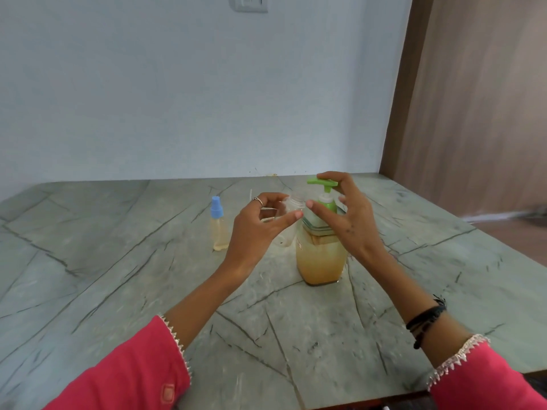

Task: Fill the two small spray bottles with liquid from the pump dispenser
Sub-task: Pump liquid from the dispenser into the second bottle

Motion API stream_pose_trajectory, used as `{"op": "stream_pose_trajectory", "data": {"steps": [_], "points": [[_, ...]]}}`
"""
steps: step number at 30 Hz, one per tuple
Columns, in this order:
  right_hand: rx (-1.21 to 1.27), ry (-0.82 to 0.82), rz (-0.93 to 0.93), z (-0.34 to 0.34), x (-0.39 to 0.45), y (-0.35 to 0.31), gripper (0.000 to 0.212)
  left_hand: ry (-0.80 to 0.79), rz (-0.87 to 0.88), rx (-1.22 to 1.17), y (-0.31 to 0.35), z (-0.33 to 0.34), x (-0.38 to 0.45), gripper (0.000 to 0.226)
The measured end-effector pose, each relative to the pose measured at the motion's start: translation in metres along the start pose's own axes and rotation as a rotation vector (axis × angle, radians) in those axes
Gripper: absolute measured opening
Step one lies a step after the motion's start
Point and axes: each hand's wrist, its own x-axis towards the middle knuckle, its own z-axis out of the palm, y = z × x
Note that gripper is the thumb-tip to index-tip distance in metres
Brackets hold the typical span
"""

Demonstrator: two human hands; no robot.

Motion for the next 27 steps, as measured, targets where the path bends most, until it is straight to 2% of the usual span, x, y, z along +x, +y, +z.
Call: {"op": "stream_pose_trajectory", "data": {"steps": [4,13,18,23,27], "points": [[0.094,-0.056,0.0,0.0,0.001,0.004,0.038,0.031,0.016,0.031,-0.002,0.005,0.008,0.03],[0.151,-0.049,-0.026,0.004,0.001,0.015,0.04,0.04,0.025,0.02,-0.005,0.009,0.02,0.03],[0.191,-0.011,-0.022,0.006,0.003,0.015,0.04,0.039,0.062,0.044,-0.007,0.012,0.025,0.032],[0.221,0.019,-0.027,0.006,0.003,0.016,0.037,0.011,0.092,0.044,-0.007,0.013,0.026,0.046],[0.256,0.049,-0.021,0.008,0.004,0.014,0.036,0.0,0.098,0.036,-0.008,0.012,0.029,0.039]]}}
